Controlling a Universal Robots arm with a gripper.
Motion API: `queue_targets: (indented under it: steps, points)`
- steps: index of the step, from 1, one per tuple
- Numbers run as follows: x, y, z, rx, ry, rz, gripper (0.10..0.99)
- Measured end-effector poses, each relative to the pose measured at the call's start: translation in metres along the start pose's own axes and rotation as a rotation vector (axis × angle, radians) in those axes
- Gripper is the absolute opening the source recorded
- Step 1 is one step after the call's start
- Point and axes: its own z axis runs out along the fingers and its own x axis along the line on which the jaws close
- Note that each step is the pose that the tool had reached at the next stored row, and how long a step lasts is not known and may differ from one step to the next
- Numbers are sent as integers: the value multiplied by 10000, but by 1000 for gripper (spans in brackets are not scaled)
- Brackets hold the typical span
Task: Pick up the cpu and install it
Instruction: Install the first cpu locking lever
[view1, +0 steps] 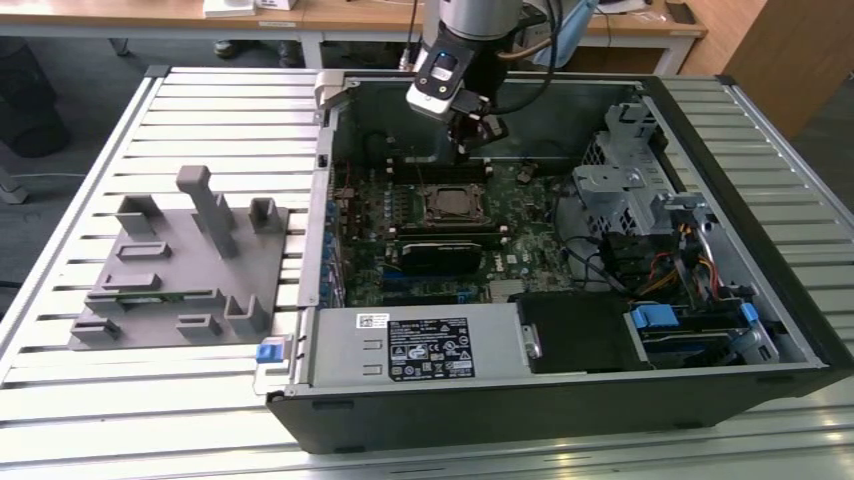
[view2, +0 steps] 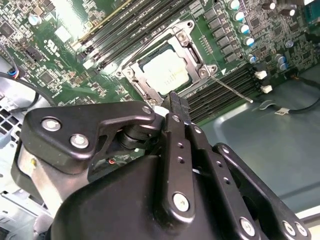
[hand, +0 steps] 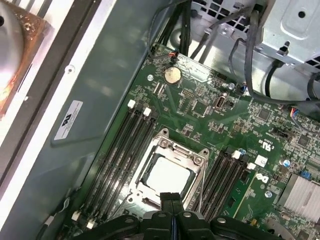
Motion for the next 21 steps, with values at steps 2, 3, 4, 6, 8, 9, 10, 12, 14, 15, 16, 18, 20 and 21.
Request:
queue_targets:
  steps: [2, 3, 4, 6, 8, 9, 10, 12, 14, 15, 16, 18, 20, 21]
  points:
    - [-1, 0, 0, 2, 3, -109, 106]
    - [-1, 0, 0, 4, 4, -161, 106]
    - [-1, -1, 0, 5, 5, -215, 106]
    - [-2, -1, 0, 8, 8, -322, 106]
    - [-2, -1, 0, 10, 11, -427, 106]
    - [-3, -1, 0, 12, 12, -485, 106]
    - [-3, -2, 0, 13, 13, -541, 106]
    - [-4, -2, 0, 16, 16, -653, 106]
    - [-4, -2, 0, 18, 18, -766, 106]
    - [-4, -2, 0, 19, 20, -822, 106]
    - [-5, -2, 0, 21, 21, -881, 106]
    - [-6, -3, 0, 24, 24, -997, 106]
    - [-7, -4, 0, 27, 27, -1113, 106]
    - [-7, -4, 0, 28, 28, -1173, 106]
